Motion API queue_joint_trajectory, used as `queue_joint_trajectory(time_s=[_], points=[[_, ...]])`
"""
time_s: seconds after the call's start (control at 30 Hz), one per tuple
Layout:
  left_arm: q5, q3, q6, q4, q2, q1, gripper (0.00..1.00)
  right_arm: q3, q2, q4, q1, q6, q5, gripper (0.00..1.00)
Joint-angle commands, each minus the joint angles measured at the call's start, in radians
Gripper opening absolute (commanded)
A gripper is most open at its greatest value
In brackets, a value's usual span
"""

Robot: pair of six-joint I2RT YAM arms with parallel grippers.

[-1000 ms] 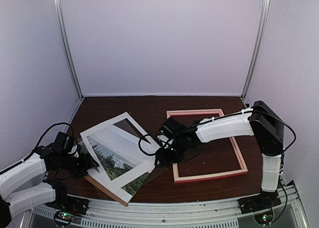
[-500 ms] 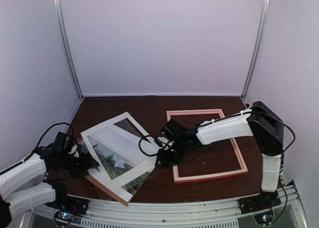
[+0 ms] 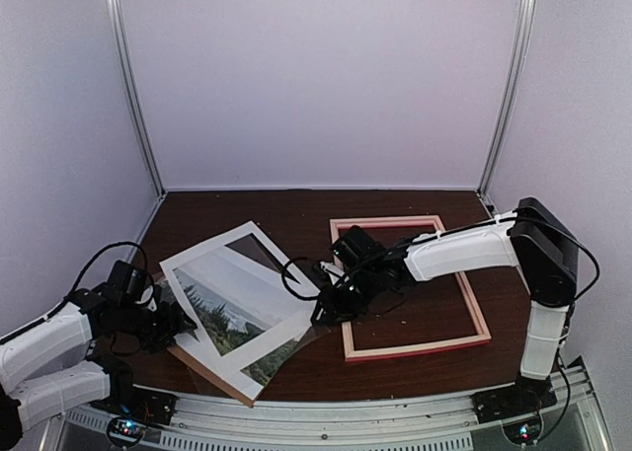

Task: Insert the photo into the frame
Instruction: Pick up the glass panel from the mat board.

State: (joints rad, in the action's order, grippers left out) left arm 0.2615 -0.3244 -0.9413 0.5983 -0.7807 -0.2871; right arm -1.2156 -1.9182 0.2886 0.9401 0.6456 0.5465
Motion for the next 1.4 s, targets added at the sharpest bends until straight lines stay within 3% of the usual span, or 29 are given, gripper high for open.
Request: queue_joint_trajectory(time_s=[0.0, 0.27, 0.77, 1.37], points=[[-0.006, -0.026, 0.028, -0.047, -0.016, 0.0, 0.74, 0.014, 0.032, -0.116, -0.01, 0.022, 0.089, 0.24], [-0.009, -0.038, 0.043, -0.057, -0.041, 0.0, 0.74, 0.006, -0.01, -0.199, -0.025, 0.059, 0.169, 0.27], [-0.007, -0.028, 0.065, -0.065, -0.041, 0.0, 0.74, -0.129, -0.14, -0.11, -0.044, 0.024, 0.18, 0.3], [0.021, 0.006, 0.083, -0.089, -0.144, -0.003, 0.74, -0.16, -0.198, -0.22, -0.044, 0.088, 0.25, 0.31]])
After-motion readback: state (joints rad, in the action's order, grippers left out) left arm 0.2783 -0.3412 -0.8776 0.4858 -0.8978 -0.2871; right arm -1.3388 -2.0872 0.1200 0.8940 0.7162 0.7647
